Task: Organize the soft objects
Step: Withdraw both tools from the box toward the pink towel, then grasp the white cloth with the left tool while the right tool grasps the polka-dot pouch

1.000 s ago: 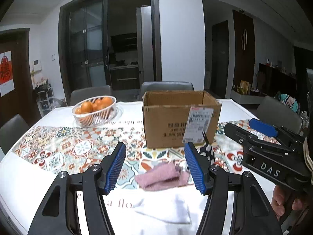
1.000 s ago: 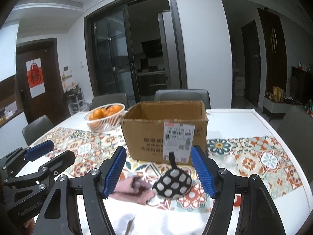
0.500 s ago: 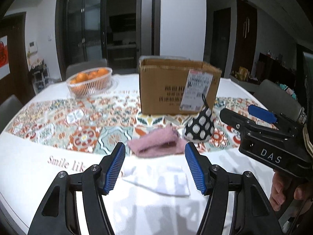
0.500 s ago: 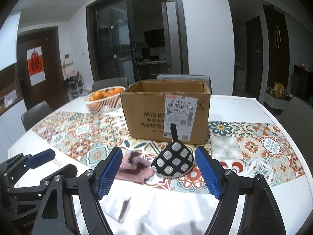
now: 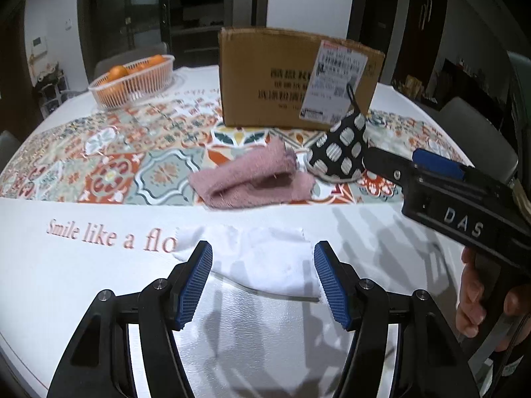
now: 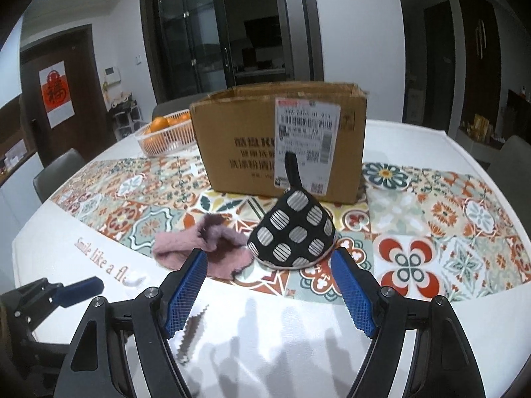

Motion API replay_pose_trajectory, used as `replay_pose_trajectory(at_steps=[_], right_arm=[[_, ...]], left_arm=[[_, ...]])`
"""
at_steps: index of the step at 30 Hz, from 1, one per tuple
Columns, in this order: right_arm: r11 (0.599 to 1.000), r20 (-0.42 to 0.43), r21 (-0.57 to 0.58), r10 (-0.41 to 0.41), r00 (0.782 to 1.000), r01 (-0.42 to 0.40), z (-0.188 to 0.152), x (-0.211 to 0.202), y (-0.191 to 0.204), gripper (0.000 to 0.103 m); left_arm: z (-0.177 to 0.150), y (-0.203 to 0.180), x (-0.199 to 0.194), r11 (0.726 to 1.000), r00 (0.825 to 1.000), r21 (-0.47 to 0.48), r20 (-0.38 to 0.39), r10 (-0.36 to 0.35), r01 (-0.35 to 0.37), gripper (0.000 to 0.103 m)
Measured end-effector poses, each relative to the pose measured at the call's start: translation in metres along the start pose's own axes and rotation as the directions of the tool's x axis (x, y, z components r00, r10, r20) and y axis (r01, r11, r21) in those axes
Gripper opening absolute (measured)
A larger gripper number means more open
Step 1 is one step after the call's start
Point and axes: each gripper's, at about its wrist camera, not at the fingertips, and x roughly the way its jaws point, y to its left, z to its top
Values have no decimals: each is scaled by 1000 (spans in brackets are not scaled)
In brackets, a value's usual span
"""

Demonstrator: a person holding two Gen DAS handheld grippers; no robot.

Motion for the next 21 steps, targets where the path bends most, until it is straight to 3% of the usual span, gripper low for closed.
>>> replay_pose_trajectory(at_steps=[12,21], right_arm=[[1000,-68,3,1,998,-1,-7,29,-6,78],[1000,-73,-19,-9,997,8,-3,40,-6,78]], left_arm=[[-8,3,36,1000,996,-4,-85,-23,23,63],[-10,6,44,1000,996,-13,-81,-24,23,62]])
